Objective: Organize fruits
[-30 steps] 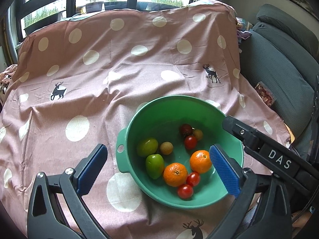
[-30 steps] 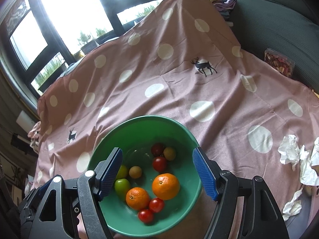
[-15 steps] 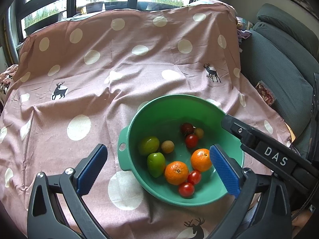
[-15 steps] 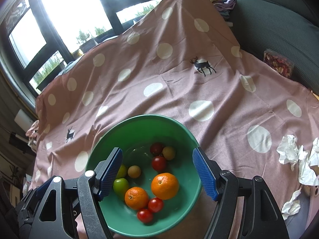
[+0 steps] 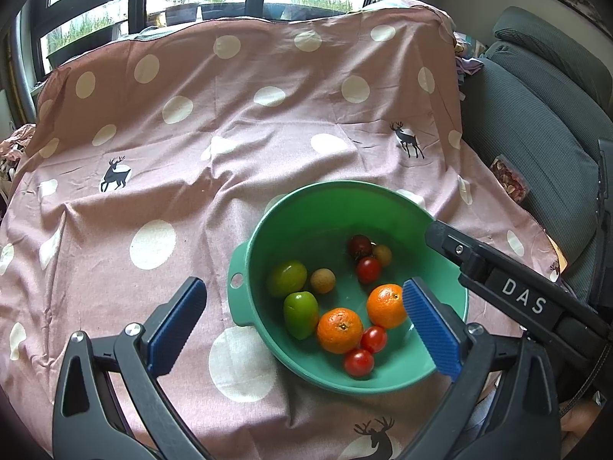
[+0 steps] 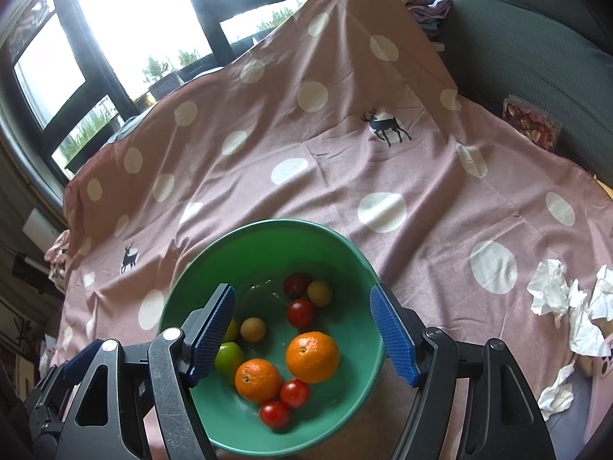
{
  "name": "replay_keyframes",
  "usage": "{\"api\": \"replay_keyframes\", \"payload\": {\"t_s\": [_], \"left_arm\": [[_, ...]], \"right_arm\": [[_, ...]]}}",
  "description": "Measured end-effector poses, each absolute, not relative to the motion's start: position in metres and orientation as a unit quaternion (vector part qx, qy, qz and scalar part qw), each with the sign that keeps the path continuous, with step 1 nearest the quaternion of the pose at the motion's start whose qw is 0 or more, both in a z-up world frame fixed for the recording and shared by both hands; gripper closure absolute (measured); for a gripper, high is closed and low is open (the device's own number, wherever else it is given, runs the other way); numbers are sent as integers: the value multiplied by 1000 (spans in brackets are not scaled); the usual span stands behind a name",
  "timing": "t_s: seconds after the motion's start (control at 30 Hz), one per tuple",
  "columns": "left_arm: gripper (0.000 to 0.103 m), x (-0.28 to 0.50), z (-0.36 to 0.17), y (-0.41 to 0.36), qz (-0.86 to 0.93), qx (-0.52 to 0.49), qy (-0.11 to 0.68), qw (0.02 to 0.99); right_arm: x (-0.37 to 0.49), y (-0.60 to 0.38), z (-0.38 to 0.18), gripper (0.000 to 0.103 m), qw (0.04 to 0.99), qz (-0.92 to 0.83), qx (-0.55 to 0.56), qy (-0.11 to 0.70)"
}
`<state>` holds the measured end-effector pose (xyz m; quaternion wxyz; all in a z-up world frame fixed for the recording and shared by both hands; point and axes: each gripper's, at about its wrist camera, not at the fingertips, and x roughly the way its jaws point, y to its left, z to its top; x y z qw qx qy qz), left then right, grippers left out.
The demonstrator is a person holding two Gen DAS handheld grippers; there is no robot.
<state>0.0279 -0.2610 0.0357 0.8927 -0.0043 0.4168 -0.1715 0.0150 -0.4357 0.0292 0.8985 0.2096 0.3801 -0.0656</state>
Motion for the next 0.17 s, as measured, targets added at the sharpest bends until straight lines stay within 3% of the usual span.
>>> {"api": "replay_keyframes", "payload": {"t_s": [0.17], "left_arm": [[1,27,36,-260,-174,-7,419,891]], "right_arm": [[15,-436,29,30,898,-68,208,383]]}}
